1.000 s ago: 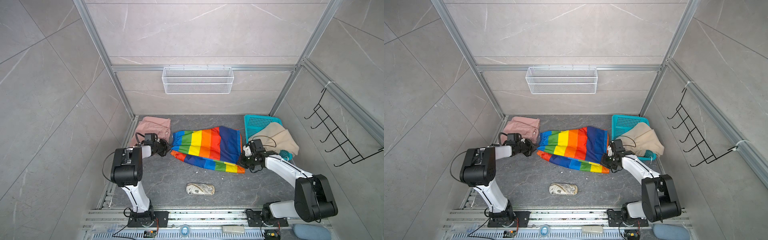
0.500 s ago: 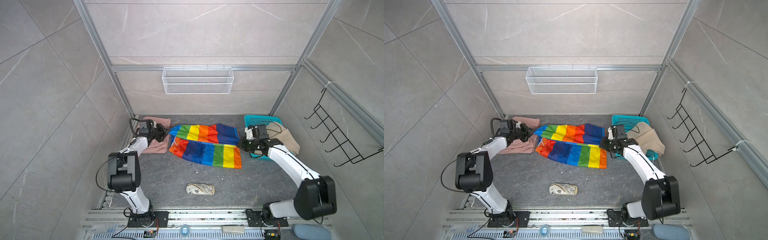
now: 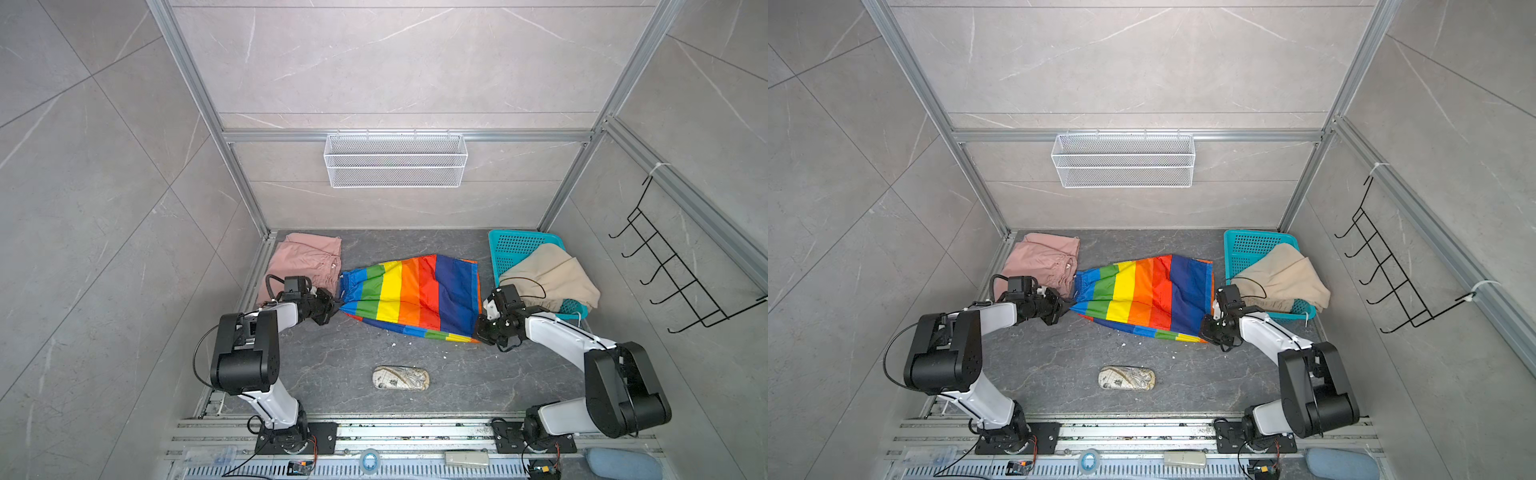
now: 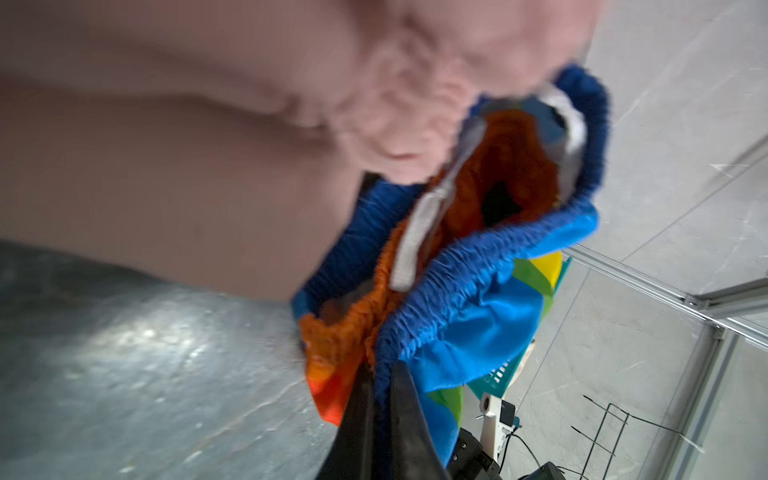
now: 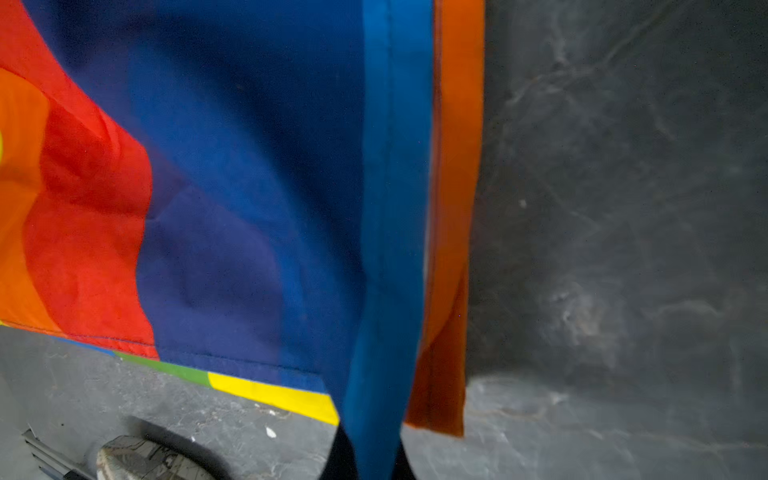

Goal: Fold and stack the shorts
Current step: 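Lower the shorts onto the table with both grippers, laying them flat lengthwise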

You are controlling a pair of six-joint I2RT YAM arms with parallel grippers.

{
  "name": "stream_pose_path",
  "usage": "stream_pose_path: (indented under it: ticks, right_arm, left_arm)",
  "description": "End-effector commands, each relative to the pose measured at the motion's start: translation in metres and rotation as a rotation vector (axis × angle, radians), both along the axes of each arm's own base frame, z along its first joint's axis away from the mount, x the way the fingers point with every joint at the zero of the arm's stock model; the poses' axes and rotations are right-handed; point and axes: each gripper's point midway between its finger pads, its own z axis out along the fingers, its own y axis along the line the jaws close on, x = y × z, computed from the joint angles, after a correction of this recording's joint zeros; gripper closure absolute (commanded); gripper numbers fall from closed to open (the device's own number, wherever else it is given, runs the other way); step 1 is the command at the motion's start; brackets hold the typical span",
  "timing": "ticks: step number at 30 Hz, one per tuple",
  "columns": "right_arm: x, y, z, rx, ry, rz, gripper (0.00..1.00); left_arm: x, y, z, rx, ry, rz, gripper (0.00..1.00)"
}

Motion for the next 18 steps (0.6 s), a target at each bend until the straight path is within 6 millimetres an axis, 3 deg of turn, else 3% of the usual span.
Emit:
stream_pose_path:
  ticks: [1,7,10,14,16,18]
  right_arm:
    - [0.01,-0.004,-0.006,-0.022,-0.028,-0.018,1.0]
    - [0.013,-0.005,-0.008,-0.037,-0.025,-0.017,1.0]
    - [0.011,-0.003,-0.006,-0.035,-0.025,-0.007,1.0]
    - [0.012,0.004,0.011,-0.024,-0.053,0.018,0.73]
    - [0.017,0.009,0.028,-0.018,-0.086,0.034,0.63]
    - [0.022,0.014,0.048,-0.005,-0.128,0.043,0.54]
  left_arm:
    - [0.015,0.008,0.009,0.022,-0.092,0.0,1.0]
    - [0.017,0.009,0.003,0.03,-0.076,0.006,0.97]
    - [0.02,0.007,0.009,0.01,-0.093,0.012,0.66]
    - [0.021,0.004,0.028,-0.001,-0.131,-0.002,0.34]
    - [0.021,0.006,0.039,0.031,-0.138,-0.017,0.09]
    - [0.022,0.013,0.051,0.101,-0.157,-0.027,0.01]
